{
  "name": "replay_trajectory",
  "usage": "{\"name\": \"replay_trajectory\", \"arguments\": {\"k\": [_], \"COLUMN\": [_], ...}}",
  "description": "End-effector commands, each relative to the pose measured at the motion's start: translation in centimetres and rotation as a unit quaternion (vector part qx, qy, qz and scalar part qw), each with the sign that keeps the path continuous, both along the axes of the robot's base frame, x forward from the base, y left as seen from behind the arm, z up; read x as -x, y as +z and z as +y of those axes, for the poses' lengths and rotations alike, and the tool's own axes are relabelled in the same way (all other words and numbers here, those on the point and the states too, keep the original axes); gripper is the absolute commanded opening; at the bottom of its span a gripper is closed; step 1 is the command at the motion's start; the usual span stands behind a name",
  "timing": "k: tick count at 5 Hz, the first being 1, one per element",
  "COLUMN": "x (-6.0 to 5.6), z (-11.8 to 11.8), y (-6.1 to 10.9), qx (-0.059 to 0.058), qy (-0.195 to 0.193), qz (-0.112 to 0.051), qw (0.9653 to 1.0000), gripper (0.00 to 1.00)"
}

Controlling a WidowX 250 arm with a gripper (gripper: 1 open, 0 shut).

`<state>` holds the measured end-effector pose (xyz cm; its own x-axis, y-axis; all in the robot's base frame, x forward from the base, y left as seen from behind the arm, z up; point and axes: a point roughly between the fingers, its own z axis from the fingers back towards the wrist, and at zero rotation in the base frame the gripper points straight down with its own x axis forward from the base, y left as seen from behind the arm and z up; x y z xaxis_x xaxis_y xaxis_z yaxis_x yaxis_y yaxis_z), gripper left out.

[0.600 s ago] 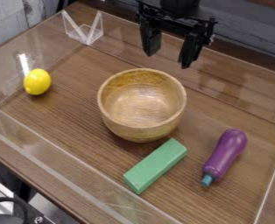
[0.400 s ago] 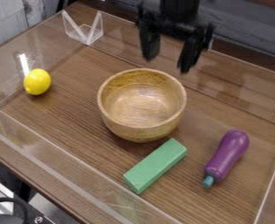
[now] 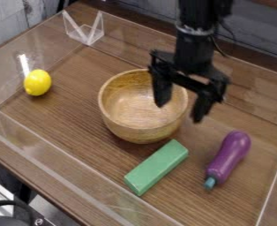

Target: Put the purple eggplant in the brown bowl

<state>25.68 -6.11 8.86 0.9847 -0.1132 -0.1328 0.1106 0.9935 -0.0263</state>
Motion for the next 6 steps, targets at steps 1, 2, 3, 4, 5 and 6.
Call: {"name": "replay_trajectory", "arguments": {"k": [1, 2, 3, 4, 5, 6], "x": [0.1, 0.4, 0.5, 0.4, 0.3, 0.1], "z": [-2.7, -4.2, -5.3, -6.1, -6.8, -7.2], "y": [0.4, -0.2, -1.1, -2.1, -2.9, -3.7], "qx": [0.012, 0.016, 0.019, 0.017, 0.013, 0.009], "qy": [-0.017, -0.025, -0.028, -0.030, -0.031, -0.032], "qz": [-0.039, -0.044, -0.046, -0.045, -0.044, -0.041], "qw": [0.9990, 0.9986, 0.9984, 0.9984, 0.9985, 0.9986], "gripper": [1.00, 1.00, 1.00, 1.00, 1.00, 1.00]}}
